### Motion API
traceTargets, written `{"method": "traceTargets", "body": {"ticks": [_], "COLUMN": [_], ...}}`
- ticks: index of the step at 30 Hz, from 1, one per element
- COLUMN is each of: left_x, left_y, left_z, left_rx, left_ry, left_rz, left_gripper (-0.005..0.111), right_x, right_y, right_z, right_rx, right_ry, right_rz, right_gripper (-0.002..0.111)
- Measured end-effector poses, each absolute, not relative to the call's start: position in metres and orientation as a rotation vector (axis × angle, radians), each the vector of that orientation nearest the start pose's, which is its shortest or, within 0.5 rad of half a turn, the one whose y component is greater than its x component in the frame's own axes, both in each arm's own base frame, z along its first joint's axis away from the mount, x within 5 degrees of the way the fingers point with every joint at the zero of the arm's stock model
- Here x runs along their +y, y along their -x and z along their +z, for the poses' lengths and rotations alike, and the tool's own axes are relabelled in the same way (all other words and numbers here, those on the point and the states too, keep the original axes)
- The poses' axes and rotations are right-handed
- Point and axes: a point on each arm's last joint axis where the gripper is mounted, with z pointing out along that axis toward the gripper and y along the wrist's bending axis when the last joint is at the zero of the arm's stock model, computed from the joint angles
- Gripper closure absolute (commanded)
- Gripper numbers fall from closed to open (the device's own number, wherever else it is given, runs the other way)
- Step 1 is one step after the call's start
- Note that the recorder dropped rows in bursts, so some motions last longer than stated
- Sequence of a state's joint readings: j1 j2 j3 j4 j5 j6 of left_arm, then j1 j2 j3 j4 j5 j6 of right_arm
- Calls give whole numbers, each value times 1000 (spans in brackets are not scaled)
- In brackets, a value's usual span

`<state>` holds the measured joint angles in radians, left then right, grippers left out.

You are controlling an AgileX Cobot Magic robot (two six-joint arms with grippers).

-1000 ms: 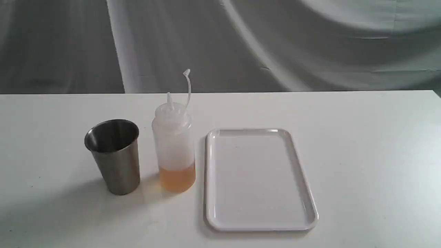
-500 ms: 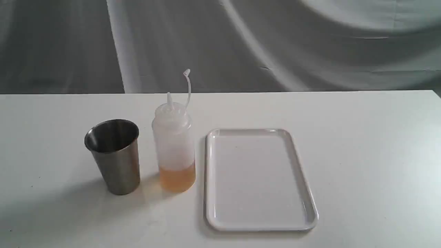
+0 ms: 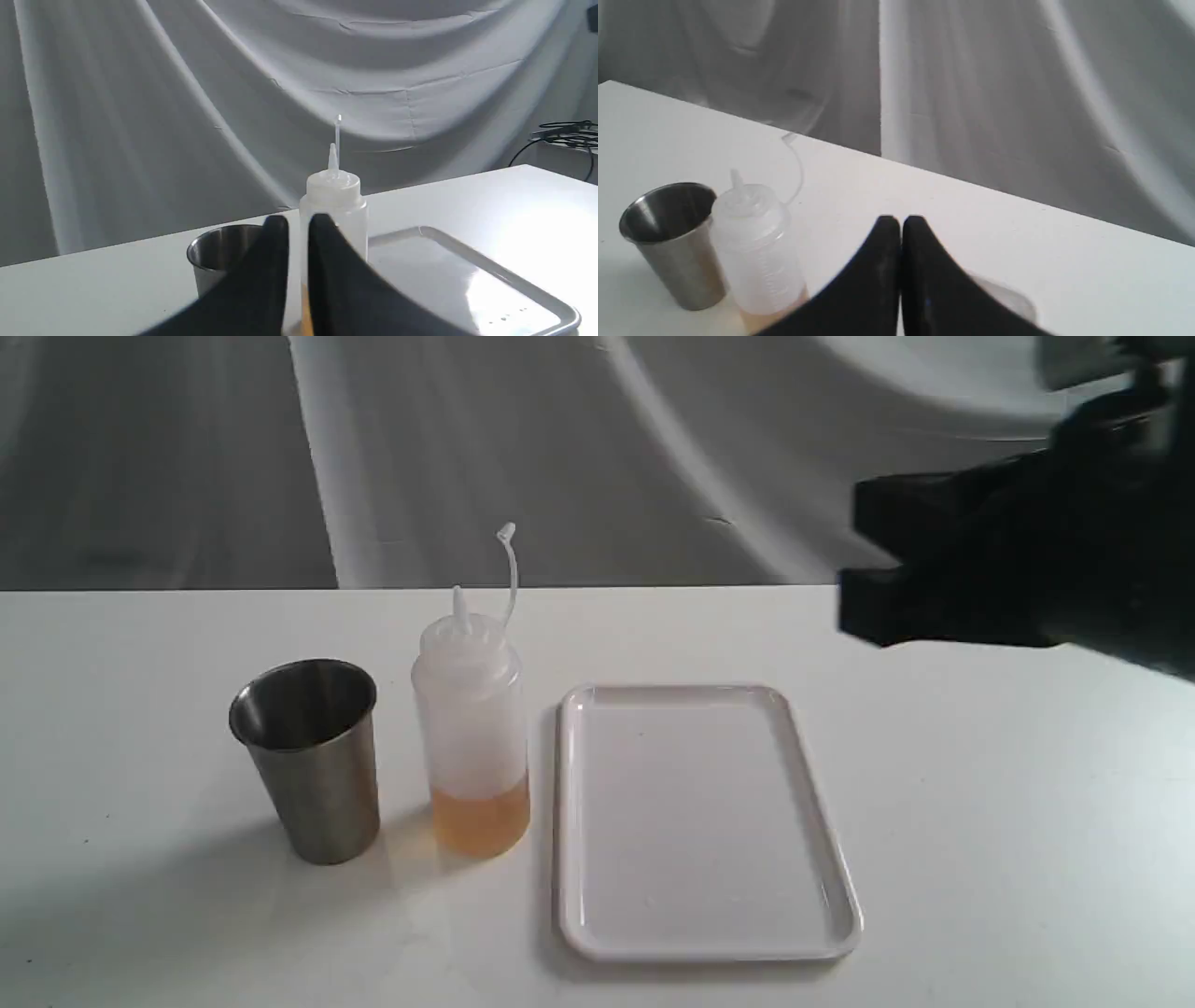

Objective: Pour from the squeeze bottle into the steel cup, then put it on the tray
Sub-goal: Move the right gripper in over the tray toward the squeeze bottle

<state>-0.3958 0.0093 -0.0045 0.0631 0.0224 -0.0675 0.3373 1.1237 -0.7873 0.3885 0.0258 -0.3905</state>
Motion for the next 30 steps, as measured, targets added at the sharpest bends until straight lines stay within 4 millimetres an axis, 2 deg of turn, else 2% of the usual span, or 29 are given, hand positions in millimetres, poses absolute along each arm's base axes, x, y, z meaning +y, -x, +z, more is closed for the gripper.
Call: {"method": "traceTargets", "body": {"ticks": [6, 12, 21, 30], "left_x": [-22, -22, -22, -22], "left_y": [-53, -53, -53, -53], "left_z": [212, 212, 212, 212], "left_rx": [1490, 1490, 1490, 1490], "left_ry": [-294, -294, -294, -294], "left_rz": [-320, -320, -320, -320], "left_gripper": [98, 98, 98, 98], "right_x": [124, 151, 176, 187], "right_y": [-255, -271, -292, -304], "right_z": [297, 266, 223, 171], "right_rx": [1841, 1830, 1788, 1835], "right_ry": [407, 449, 468, 530], "right_rz": [276, 264, 378, 390], "right_gripper": [108, 108, 108, 108]}}
